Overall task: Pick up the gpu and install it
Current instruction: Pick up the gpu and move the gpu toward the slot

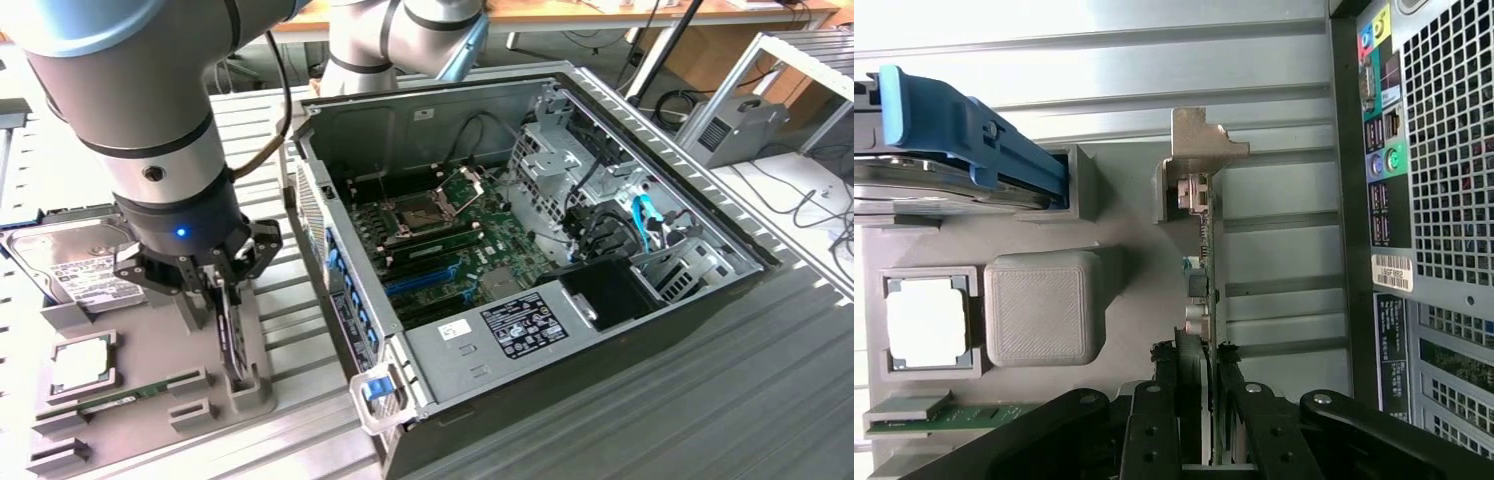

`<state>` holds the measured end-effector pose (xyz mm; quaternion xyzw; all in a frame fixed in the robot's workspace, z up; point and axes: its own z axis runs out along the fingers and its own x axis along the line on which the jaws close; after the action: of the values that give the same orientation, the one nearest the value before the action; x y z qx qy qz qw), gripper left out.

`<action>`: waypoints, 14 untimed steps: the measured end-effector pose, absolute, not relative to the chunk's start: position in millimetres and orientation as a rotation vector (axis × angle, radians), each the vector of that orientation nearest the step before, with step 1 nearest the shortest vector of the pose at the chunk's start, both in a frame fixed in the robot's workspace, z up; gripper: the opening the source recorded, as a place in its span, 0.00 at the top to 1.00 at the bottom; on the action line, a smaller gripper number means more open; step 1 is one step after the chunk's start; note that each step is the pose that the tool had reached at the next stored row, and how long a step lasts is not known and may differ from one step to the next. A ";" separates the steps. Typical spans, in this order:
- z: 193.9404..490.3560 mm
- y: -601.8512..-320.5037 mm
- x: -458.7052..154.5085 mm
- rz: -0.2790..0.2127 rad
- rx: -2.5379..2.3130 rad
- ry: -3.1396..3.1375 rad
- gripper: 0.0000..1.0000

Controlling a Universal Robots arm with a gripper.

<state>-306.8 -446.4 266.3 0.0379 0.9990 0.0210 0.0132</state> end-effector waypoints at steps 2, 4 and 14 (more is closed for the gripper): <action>266.9 -446.4 -306.8 0.065 0.118 3.112 0.73; 267.5 -446.4 -306.7 0.065 0.118 3.112 0.73; 270.2 -446.4 -306.8 0.065 0.118 3.112 0.73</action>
<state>-306.8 -446.4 270.2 0.0379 0.9990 0.0209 0.0131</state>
